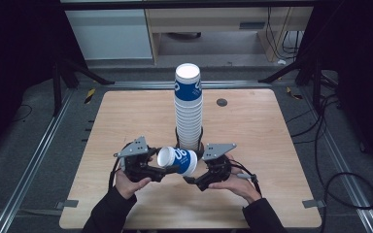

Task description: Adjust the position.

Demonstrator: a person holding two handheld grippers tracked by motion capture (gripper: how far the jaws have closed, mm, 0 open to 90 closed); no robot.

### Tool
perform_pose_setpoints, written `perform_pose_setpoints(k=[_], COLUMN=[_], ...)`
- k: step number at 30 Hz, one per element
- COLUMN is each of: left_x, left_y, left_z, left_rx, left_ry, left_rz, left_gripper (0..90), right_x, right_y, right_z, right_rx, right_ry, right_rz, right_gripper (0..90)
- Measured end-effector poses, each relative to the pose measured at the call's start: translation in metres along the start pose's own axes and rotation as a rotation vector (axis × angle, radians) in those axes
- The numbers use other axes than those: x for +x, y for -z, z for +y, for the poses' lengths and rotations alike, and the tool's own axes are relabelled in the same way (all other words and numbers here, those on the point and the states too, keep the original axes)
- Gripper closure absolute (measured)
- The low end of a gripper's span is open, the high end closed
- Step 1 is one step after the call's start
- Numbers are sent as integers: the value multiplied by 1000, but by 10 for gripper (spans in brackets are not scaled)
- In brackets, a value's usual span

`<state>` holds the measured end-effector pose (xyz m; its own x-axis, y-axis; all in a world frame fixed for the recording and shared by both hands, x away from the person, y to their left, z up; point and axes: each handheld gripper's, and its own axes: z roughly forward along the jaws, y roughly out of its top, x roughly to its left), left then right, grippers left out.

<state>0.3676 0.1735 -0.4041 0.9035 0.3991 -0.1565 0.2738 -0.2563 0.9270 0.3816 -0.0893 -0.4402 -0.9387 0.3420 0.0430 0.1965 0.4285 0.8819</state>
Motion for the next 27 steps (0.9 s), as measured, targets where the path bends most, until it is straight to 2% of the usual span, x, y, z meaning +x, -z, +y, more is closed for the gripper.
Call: perform_pose_setpoints(k=[6,14,24,27], left_x=[-7,-9,-9,-9], left_y=[-7,-10,-11,-8], left_z=[0,0,1,4], left_rx=[23,29,39,35], left_ry=[-15,-17,-8,0], left_rz=[-46,-61,-52,-51], left_gripper=[259,259,250,216], right_x=[1,2,2,1], right_y=[0,-5,-3,-3], right_z=[1,-1,-1,-1], right_rx=[-25,-26,-22,-14], right_ry=[13,9,25,30], right_rz=[44,90,88,82], right_gripper=[56,109,141,144])
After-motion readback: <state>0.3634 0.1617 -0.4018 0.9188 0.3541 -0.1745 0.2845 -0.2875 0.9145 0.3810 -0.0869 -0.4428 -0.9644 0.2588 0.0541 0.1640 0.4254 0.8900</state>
